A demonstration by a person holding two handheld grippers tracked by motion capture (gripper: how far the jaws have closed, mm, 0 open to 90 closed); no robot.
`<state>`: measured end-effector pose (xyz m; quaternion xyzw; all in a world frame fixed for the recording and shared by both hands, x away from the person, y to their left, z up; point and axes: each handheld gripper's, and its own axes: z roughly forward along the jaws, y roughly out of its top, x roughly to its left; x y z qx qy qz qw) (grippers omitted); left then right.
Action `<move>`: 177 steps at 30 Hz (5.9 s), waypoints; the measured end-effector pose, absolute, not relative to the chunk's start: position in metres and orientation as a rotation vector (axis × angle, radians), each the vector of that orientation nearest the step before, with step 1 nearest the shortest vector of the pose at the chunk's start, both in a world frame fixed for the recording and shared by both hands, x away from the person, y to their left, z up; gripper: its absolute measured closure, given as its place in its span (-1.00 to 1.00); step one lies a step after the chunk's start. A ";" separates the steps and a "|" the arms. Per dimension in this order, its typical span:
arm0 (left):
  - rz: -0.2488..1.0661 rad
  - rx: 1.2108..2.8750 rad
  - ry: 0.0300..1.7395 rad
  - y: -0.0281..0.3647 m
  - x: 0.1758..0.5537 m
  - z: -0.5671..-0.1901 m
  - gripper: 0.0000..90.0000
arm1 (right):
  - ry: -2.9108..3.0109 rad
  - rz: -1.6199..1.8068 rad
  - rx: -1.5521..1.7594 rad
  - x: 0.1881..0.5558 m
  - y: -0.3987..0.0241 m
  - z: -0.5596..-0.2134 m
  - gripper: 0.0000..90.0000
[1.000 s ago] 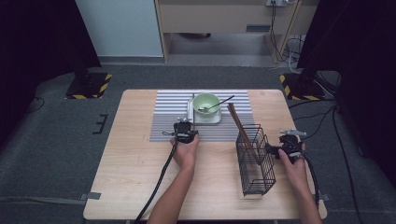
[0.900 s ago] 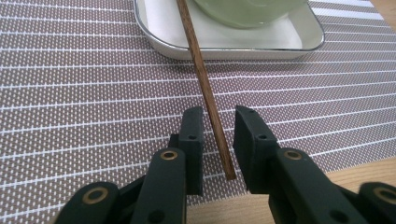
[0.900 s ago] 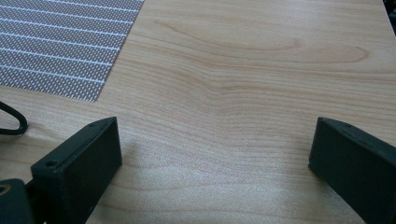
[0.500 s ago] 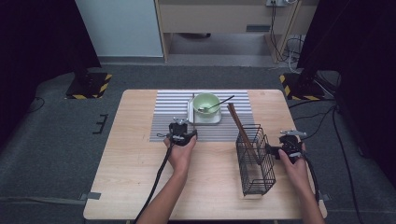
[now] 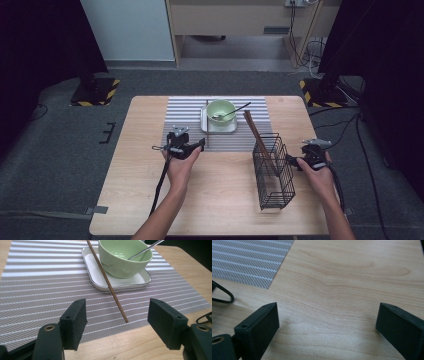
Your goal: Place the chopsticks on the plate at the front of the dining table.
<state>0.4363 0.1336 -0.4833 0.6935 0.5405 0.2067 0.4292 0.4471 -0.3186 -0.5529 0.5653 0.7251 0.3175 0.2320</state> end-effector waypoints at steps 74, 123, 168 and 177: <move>0.509 1.864 1.139 0.144 0.420 -0.491 -0.79 | 2.340 1.286 0.952 0.450 -0.196 -0.363 0.42; 0.491 1.909 1.130 0.136 0.416 -0.504 -0.78 | 2.338 1.342 0.974 0.462 -0.186 -0.376 0.66; 0.481 1.912 1.130 0.132 0.414 -0.509 -0.77 | 2.349 1.390 0.965 0.459 -0.193 -0.358 0.85; 0.485 1.918 1.122 0.129 0.412 -0.509 -0.78 | 2.298 1.425 0.949 0.454 -0.201 -0.338 0.85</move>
